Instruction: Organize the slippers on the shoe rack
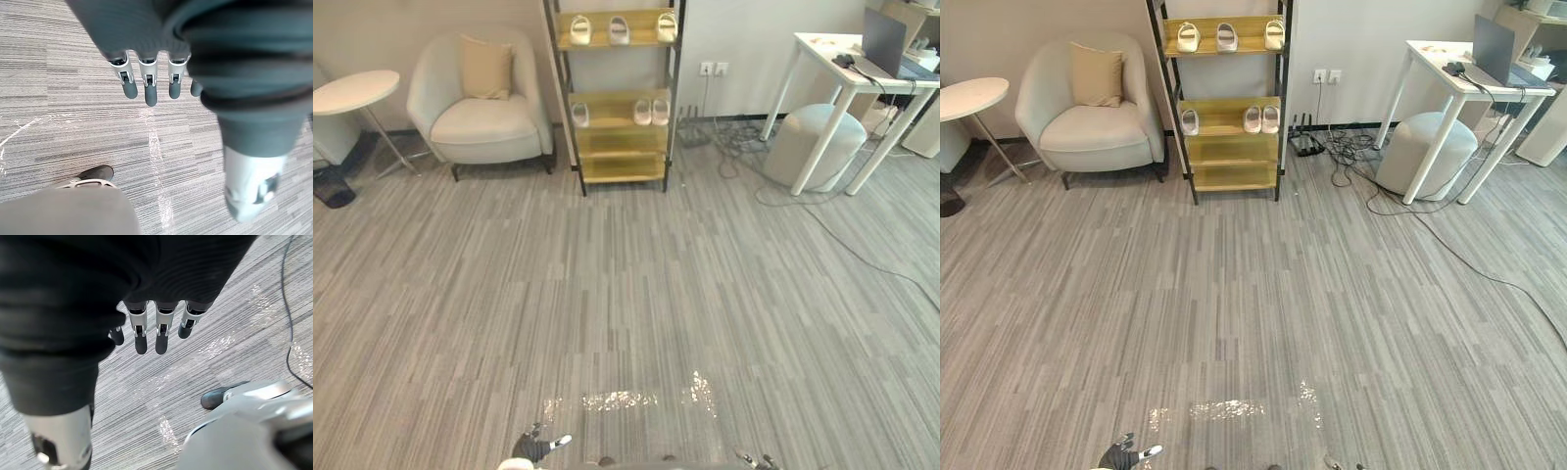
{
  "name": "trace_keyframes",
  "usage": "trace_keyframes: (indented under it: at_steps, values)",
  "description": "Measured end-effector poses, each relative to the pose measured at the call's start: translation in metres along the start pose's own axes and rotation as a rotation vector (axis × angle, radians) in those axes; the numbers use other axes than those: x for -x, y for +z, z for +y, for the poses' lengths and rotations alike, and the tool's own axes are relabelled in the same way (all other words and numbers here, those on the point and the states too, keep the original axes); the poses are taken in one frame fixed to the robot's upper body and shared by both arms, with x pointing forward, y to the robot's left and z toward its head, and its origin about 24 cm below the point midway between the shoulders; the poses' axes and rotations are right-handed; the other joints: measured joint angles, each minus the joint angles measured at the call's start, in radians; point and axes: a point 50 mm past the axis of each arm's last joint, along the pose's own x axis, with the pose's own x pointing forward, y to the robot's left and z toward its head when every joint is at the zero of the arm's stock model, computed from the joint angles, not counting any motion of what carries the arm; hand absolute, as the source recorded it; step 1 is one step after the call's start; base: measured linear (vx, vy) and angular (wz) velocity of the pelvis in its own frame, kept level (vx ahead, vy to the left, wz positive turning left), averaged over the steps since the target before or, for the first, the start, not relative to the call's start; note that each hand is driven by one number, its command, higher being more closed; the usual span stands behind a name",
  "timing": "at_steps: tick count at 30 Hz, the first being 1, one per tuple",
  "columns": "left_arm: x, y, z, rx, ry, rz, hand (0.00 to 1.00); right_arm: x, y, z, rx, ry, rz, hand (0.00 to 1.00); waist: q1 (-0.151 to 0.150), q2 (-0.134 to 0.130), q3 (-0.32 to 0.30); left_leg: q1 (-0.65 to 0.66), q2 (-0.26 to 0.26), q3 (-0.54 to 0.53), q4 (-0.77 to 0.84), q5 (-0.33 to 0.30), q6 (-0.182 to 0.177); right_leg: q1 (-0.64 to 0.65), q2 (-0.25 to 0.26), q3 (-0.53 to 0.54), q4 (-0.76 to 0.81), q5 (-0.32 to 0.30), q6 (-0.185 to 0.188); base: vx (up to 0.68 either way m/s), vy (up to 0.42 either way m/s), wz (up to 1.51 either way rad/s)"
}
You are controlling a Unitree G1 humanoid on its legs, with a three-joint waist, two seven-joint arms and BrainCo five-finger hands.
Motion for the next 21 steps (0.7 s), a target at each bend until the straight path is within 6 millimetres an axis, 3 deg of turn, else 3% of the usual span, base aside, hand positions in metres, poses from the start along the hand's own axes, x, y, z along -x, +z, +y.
trace_keyframes:
  at_steps: [4,21]
  values:
    - [-0.0003,0.0011,0.0001,-0.021,-0.003,-0.006,0.0,-0.0012,0.0039,0.0035,0.021,0.009,-0.012,0.0,0.0,-0.002,0.003,0.016,0.001,-0.004,-0.001,-0.005,-0.007,0.022,-0.001,-0.02,-0.011,-0.008,0.028,0.04,-0.034,0.05]
    - [-0.0004,0.0014,-0.0013,-0.039,-0.017,-0.007,0.0,-0.003,0.0104,0.0074,0.072,0.023,-0.031,0.0,0.006,-0.003,0.011,0.043,-0.002,-0.005,-0.038,0.006,-0.005,0.041,0.001,-0.032,-0.03,0.0,0.015,0.0,-0.002,0.0]
